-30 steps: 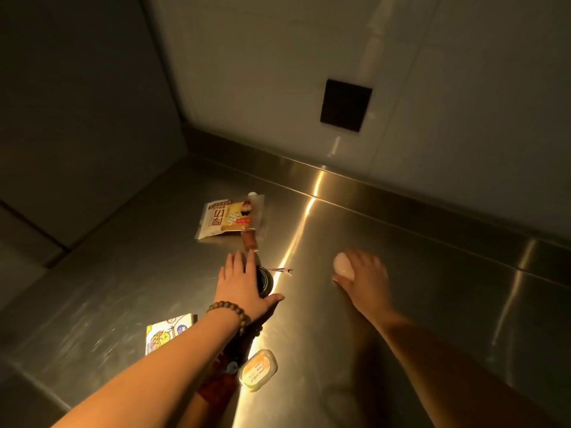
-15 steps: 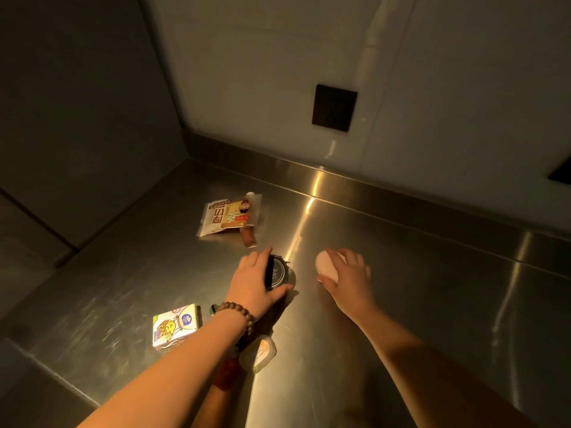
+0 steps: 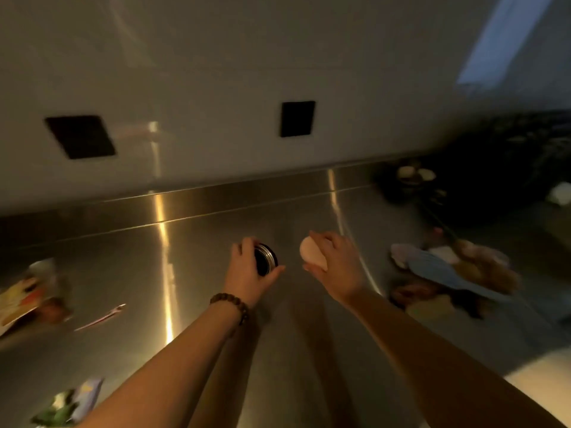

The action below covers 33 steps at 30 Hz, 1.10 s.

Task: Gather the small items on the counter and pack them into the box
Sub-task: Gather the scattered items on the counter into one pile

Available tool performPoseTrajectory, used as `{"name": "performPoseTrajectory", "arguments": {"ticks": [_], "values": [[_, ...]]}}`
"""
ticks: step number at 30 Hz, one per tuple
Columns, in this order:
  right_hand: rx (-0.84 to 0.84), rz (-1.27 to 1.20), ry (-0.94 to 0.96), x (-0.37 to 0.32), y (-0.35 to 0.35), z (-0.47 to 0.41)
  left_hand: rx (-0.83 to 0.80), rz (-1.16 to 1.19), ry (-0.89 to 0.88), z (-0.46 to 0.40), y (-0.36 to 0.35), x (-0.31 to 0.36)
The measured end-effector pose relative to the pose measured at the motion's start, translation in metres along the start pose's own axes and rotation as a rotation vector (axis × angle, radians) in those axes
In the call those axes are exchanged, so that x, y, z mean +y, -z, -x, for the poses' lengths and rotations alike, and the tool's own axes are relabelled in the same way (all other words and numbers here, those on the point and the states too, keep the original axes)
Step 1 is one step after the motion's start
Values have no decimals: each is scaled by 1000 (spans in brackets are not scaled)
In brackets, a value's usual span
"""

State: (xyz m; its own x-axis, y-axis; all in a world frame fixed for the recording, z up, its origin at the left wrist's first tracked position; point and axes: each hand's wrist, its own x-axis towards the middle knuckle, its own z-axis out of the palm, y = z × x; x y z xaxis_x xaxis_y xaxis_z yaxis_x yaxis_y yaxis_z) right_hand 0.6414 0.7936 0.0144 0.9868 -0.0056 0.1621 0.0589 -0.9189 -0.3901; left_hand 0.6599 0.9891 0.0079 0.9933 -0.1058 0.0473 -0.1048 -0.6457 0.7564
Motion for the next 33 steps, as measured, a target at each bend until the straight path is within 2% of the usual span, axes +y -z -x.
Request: {"name": "performPoseTrajectory", "arguments": {"ticks": [5, 8, 13, 19, 25, 33], "values": [[70, 63, -187, 86, 59, 50, -107, -21, -190, 5, -80, 67], [88, 57, -239, 133, 81, 79, -177, -26, -264, 18, -127, 103], [39, 88, -227, 217, 98, 124, -228, 15, -256, 51, -207, 150], [-49, 2, -203, 301, 99, 171, -309, 2, -194, 103, -285, 177], [-245, 13, -134, 329, 89, 184, -301, -45, -118, 127, -311, 180], [-182, 61, -16, 334, 81, 191, -251, -222, -207, 133, -315, 177]]}}
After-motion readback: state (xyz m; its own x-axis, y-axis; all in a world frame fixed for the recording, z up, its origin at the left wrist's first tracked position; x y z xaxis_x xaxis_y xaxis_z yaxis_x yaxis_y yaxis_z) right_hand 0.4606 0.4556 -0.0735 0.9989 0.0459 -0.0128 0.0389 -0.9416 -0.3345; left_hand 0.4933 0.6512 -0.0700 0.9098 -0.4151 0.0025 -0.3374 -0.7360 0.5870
